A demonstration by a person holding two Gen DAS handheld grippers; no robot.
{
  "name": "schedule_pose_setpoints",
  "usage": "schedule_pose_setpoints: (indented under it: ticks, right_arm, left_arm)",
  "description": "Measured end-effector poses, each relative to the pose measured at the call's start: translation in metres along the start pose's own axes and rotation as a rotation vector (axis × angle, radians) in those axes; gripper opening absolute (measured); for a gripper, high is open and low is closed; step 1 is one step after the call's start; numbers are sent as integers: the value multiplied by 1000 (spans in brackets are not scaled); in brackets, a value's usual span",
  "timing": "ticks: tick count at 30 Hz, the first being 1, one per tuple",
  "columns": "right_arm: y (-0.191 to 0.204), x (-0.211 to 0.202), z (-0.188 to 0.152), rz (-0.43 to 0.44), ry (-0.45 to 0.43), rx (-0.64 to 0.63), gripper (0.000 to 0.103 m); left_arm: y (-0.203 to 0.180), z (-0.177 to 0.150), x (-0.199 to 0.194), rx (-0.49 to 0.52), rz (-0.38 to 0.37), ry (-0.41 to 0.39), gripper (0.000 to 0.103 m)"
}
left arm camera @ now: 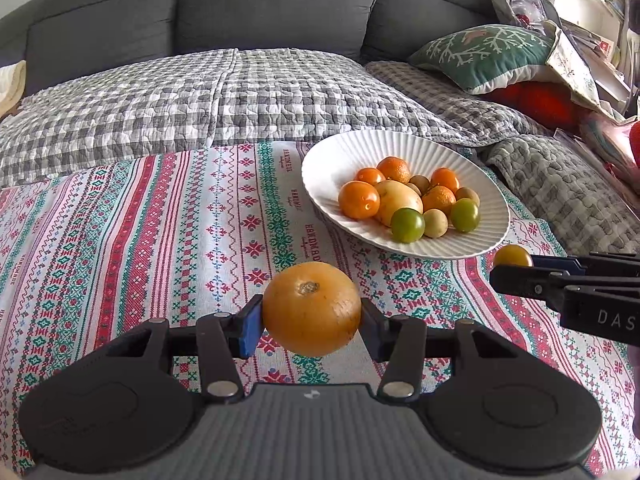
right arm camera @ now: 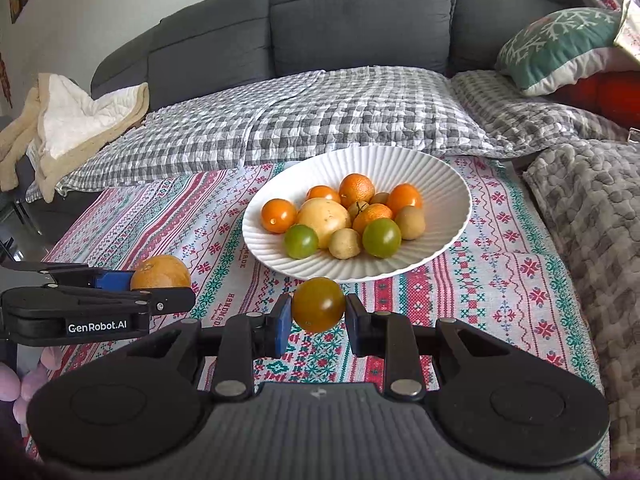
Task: Organize fruits
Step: 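Carry the citrus and the yellow-orange tomato over the white bowl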
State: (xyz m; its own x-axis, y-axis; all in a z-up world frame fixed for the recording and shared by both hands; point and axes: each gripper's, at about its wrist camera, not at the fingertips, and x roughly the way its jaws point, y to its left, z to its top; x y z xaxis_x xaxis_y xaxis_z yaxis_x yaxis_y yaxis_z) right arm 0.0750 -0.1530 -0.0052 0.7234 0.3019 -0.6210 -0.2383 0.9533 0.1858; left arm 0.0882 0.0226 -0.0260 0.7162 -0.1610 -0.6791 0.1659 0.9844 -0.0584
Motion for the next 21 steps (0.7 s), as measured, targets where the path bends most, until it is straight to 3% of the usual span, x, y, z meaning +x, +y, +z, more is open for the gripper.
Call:
schedule_pose_setpoints:
  ticks: [14, 21]
  right_arm:
    - [-46, -1, 15, -1, -93, 105, 25]
    - [-56, 13, 28, 4, -132, 145, 25]
  left_arm:
    - [-31, 19, 17, -44, -39, -29, 38]
    - [-41, 48, 32, -47, -41, -52, 38]
